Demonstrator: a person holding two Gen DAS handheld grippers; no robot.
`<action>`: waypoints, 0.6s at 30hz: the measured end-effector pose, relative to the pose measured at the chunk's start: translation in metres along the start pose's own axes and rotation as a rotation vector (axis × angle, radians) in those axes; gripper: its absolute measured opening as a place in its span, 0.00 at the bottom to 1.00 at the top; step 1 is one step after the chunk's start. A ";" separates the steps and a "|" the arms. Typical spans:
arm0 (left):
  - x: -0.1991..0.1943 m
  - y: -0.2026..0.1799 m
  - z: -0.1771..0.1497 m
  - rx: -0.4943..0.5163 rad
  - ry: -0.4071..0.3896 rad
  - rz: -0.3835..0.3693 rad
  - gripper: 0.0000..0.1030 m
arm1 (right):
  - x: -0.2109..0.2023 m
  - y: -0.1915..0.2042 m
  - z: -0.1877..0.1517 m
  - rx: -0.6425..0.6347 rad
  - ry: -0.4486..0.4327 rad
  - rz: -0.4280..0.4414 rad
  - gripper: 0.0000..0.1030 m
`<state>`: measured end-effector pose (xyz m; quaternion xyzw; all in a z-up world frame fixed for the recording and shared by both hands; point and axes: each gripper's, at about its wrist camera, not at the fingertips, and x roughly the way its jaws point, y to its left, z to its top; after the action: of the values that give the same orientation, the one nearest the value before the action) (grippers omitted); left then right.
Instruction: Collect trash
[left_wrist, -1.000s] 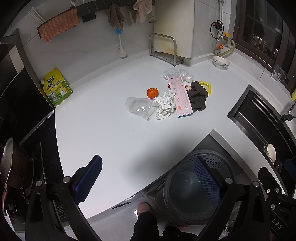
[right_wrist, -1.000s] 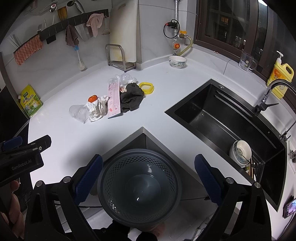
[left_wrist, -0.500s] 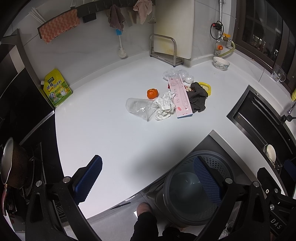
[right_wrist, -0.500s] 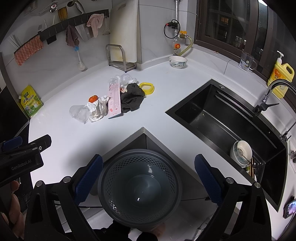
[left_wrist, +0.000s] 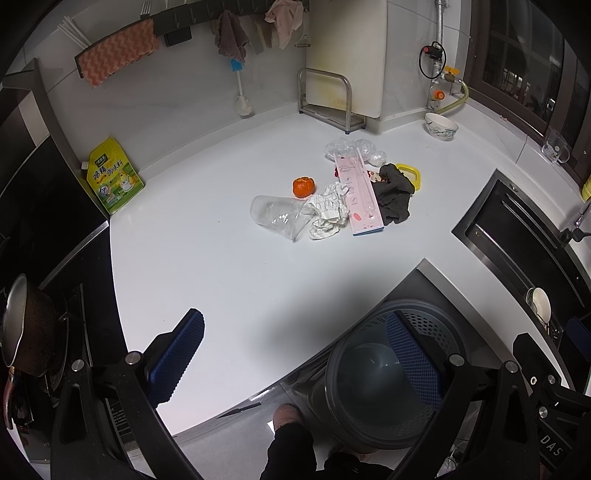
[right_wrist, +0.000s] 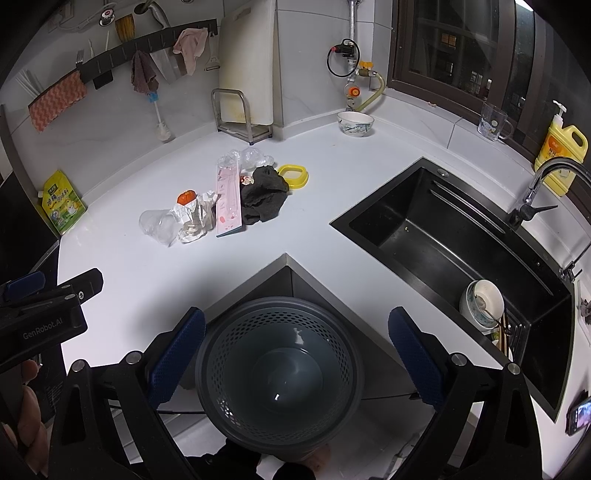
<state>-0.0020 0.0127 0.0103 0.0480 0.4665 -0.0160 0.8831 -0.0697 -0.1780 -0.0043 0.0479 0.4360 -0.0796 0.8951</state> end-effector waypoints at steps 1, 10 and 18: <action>0.000 0.000 0.000 0.000 0.000 0.001 0.94 | 0.000 0.000 0.000 0.000 0.000 0.001 0.92; -0.003 0.000 0.006 -0.002 -0.001 0.003 0.94 | 0.003 0.006 0.007 -0.005 0.001 0.004 0.92; 0.007 0.012 0.010 -0.021 0.006 0.022 0.94 | 0.013 0.013 0.009 -0.013 0.002 0.033 0.92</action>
<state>0.0106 0.0235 0.0112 0.0438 0.4688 -0.0013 0.8822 -0.0526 -0.1684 -0.0087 0.0493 0.4368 -0.0622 0.8961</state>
